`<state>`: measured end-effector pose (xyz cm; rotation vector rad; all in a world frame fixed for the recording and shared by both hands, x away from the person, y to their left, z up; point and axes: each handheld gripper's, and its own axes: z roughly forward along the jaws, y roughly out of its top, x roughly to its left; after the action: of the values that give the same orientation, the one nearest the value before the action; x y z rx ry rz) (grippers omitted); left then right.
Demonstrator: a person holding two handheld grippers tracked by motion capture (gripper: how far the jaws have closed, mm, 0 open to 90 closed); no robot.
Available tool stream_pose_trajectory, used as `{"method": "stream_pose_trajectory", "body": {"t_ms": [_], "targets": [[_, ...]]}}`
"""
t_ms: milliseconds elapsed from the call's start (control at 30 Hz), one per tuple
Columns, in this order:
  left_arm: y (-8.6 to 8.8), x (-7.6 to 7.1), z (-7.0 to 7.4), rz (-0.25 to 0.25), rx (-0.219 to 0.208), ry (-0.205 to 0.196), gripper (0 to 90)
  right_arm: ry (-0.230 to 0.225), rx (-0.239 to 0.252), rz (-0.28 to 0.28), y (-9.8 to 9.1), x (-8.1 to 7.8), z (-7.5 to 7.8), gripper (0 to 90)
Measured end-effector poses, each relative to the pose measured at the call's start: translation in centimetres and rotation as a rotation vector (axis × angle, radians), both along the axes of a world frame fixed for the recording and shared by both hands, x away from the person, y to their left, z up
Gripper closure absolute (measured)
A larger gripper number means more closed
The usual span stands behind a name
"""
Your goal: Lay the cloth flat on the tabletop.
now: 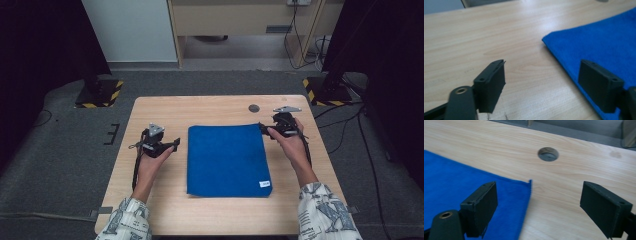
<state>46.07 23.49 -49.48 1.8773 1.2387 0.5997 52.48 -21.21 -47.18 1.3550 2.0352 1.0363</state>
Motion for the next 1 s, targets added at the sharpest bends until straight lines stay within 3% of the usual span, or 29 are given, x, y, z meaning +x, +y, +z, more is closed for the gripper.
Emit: {"method": "stream_pose_trajectory", "body": {"t_ms": [167,333,400,533,667,1000], "targets": [[0.7,-0.1,-0.3,0.007,-0.021,0.016,13.7,0.006,0.021,0.066,1.2,-1.2,0.0,14.5],[1.1,-0.6,0.0,-0.010,-0.033,0.012,9.2,0.018,0.018,0.094,2.5,-1.9,0.2,14.4],[1.3,-0.7,0.0,-0.006,-0.045,0.016,8.9,-0.009,0.039,0.121,3.9,-2.6,0.6,14.8],[1.6,-0.9,-0.2,-0.007,-0.032,0.014,8.8,-0.015,0.050,0.164,5.5,-3.5,0.7,14.2],[2.0,-0.8,-0.5,-0.003,-0.033,0.021,8.7,0.034,0.090,0.225,8.2,-4.9,-0.2,14.4],[2.9,-0.9,-0.8,0.035,-0.024,0.036,9.8,0.071,0.032,0.371,12.5,-7.4,-1.2,14.6]]}}
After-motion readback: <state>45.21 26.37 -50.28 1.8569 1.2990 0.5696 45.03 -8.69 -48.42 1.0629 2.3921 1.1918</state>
